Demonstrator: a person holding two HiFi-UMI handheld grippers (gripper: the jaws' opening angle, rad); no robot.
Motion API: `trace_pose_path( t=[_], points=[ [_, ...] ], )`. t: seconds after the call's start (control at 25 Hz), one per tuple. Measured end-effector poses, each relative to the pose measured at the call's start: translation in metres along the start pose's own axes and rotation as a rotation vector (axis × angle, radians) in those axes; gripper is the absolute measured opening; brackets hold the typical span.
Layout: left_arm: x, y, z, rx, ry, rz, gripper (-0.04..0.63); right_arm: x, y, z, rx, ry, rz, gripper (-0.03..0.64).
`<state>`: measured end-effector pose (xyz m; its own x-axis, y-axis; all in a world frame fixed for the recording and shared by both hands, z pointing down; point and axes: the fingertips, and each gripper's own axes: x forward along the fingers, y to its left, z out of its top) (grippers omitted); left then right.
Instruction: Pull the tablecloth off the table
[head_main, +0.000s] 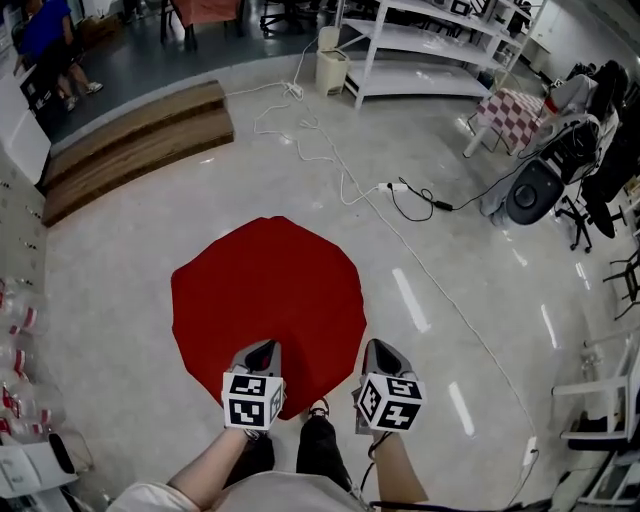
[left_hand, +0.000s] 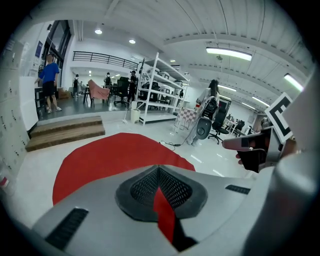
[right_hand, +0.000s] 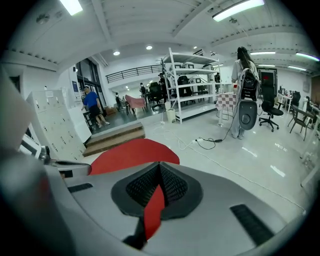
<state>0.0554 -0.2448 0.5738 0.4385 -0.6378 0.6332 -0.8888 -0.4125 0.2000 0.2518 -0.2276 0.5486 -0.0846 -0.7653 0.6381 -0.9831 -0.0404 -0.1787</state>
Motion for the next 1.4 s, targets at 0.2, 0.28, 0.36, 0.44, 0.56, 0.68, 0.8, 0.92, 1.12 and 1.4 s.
trace_pose_path(
  t=[0.2,0.28,0.36,0.44,0.56,0.68,0.8,0.92,1.12,1.4],
  points=[
    [0.013,-0.003,-0.012,0.000,0.043,0.007,0.016,0.011,-0.014,-0.018,0.017,0.041,-0.003,0.025],
    [0.018,-0.003,-0.017,-0.003,0.060,0.012,0.017,0.017,-0.017,-0.023,0.017,0.057,0.001,0.025],
    [0.025,-0.001,-0.020,-0.007,0.072,0.019,0.016,0.025,-0.020,-0.026,0.017,0.065,0.011,0.025],
    [0.032,0.000,-0.022,-0.008,0.081,0.029,0.017,0.034,-0.023,-0.026,0.025,0.065,0.035,0.025],
    [0.041,0.004,-0.025,-0.015,0.096,0.044,0.017,0.046,-0.025,-0.030,0.031,0.088,0.071,0.026],
    [0.046,0.008,-0.028,-0.033,0.104,0.061,0.017,0.057,-0.029,-0.036,0.009,0.122,0.080,0.028],
    [0.050,0.011,-0.035,-0.046,0.112,0.077,0.017,0.065,-0.032,-0.043,0.002,0.142,0.097,0.028],
    [0.054,0.014,-0.041,-0.055,0.124,0.092,0.017,0.074,-0.035,-0.047,0.003,0.155,0.106,0.029],
    [0.055,0.020,-0.050,-0.075,0.142,0.116,0.017,0.086,-0.040,-0.053,-0.007,0.187,0.113,0.104],
    [0.053,0.031,-0.062,-0.093,0.158,0.156,0.017,0.105,-0.041,-0.063,-0.013,0.220,0.151,0.143]
  ],
)
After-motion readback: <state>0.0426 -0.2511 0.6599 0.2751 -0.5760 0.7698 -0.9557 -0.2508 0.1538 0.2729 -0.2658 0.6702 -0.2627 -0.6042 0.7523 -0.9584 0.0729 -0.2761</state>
